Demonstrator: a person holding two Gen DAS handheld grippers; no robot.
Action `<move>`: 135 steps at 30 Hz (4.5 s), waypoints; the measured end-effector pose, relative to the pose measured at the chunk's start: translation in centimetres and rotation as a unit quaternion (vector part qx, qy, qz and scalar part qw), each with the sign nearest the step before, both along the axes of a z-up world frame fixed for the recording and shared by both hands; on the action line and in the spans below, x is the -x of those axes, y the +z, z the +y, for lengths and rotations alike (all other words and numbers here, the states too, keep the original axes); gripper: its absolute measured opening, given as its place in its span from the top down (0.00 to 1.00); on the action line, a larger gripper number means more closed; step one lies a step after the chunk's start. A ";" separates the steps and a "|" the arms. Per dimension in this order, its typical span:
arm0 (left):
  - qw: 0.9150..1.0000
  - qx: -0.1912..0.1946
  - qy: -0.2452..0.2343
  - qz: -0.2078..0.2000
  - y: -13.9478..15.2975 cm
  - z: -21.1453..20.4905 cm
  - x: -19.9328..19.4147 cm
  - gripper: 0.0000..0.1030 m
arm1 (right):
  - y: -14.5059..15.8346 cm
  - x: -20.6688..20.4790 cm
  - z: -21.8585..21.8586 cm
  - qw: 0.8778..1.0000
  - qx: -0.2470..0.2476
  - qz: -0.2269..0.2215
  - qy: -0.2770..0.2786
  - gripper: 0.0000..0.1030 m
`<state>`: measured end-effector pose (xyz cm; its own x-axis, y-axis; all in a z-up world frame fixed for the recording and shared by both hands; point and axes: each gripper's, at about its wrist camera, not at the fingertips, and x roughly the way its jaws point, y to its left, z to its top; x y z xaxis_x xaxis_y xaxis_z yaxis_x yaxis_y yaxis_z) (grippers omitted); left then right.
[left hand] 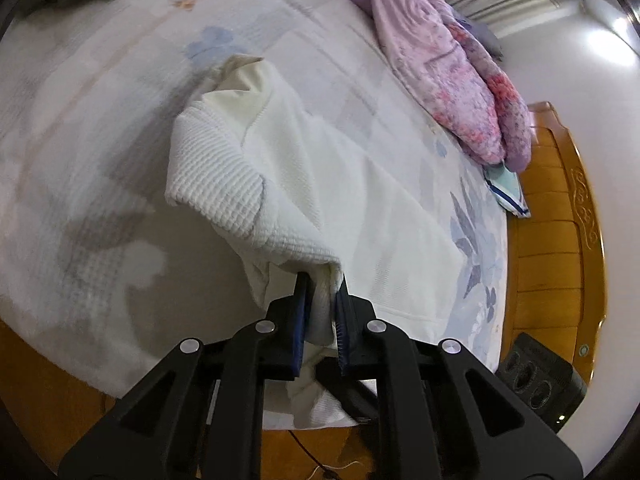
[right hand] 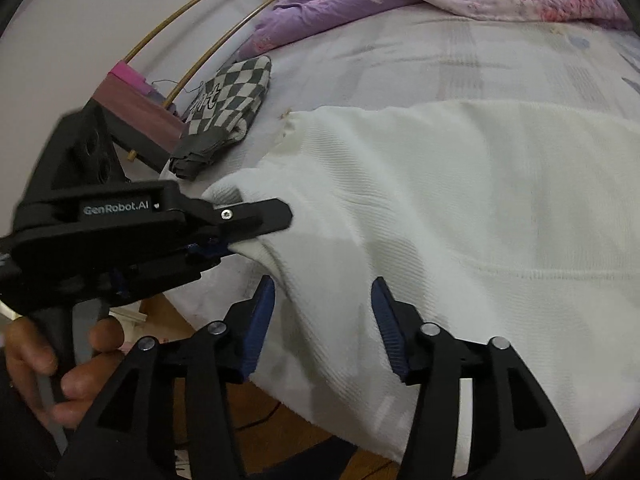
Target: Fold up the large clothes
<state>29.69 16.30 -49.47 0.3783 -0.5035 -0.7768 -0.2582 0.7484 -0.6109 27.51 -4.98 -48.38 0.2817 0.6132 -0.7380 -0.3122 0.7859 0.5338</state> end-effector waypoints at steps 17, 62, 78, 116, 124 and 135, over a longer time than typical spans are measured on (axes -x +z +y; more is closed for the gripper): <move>0.986 -0.107 -0.034 -0.121 5.2 -7.6 -1.8 0.42 | -1.0 -5.2 -6.9 0.974 -0.078 0.042 -0.210 0.92; 0.991 0.018 -0.122 0.050 -6.4 -19.6 -1.0 0.75 | -13.1 12.7 -33.3 0.764 -0.262 0.228 -0.544 0.24; 0.986 -0.015 -0.158 0.050 -6.0 -19.6 -1.6 0.75 | -15.0 9.8 -31.0 0.709 -0.393 0.224 -0.541 0.23; 0.977 -0.108 -0.138 0.124 -10.8 -23.6 -3.1 0.62 | -10.9 6.1 -29.9 0.830 -0.193 0.216 -0.477 0.77; 0.968 -0.152 -0.183 0.084 -6.4 -24.4 -3.2 0.75 | -6.2 3.6 -28.5 0.883 -0.100 0.191 -0.416 0.79; 0.961 -0.189 -0.202 0.003 5.4 -24.0 -4.0 0.76 | 4.8 0.1 -26.9 0.932 -0.074 0.121 -0.333 0.80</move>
<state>33.66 -7.69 -44.02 0.2067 -0.2900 -0.9344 0.0979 0.9564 -0.2752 27.38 -31.86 -43.57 0.4732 0.4609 -0.7508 0.3628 0.6746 0.6428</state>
